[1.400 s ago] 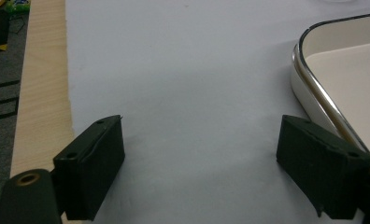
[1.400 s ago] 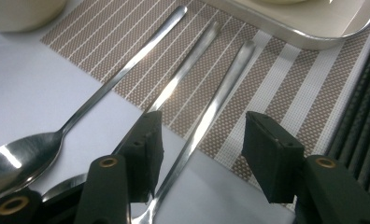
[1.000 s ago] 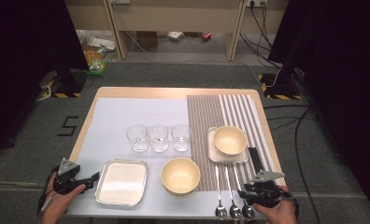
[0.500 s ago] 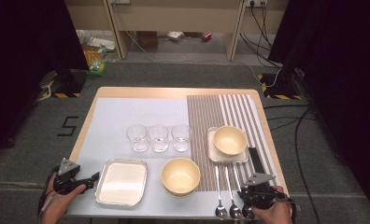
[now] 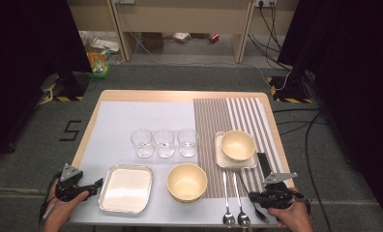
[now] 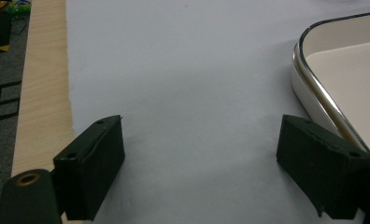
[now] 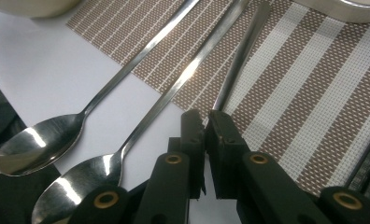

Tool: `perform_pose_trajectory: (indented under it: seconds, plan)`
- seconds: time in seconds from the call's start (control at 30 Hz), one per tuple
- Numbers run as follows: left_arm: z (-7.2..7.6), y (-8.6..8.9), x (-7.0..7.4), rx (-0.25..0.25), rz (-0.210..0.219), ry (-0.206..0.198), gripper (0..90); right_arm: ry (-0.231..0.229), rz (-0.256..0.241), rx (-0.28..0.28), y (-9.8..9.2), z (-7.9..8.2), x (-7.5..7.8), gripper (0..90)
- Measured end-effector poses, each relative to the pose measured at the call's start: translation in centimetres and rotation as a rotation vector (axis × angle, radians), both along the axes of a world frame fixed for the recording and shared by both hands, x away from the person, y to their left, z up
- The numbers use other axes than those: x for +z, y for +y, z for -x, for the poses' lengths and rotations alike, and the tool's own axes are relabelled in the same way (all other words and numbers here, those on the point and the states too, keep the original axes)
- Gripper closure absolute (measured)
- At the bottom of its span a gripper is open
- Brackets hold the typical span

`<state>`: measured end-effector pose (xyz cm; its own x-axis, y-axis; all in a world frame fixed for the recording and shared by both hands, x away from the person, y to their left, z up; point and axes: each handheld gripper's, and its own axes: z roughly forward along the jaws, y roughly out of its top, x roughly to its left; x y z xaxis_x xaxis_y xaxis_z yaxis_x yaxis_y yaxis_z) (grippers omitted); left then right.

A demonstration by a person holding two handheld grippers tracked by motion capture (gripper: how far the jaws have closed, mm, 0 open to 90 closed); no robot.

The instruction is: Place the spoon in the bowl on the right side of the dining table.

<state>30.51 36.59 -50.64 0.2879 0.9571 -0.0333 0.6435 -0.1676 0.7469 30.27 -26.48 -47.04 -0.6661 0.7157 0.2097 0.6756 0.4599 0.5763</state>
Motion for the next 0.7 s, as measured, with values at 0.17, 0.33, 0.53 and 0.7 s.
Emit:
perform_pose_trajectory:
  seconds: [0.17, 0.33, 0.53, 0.7]
  plan:
    - [0.0, 0.0, 0.0, 0.003, -0.002, -0.003, 14.4, 0.031, -0.036, -0.010, -1.2, -0.8, 0.6, 89.3]
    - [0.0, 0.0, 0.0, 0.000, 0.000, -0.001, 14.4, 0.054, -0.019, -0.031, -1.8, -1.4, 0.9, 89.2]
    - [0.0, -0.1, -0.1, 0.008, -0.002, -0.015, 14.4, 0.054, 0.001, -0.033, -1.1, -1.4, 0.8, 87.5]
    - [0.0, -0.1, -0.1, 0.007, -0.003, -0.010, 14.4, 0.065, 0.031, -0.054, -0.6, -1.6, 0.6, 85.2]
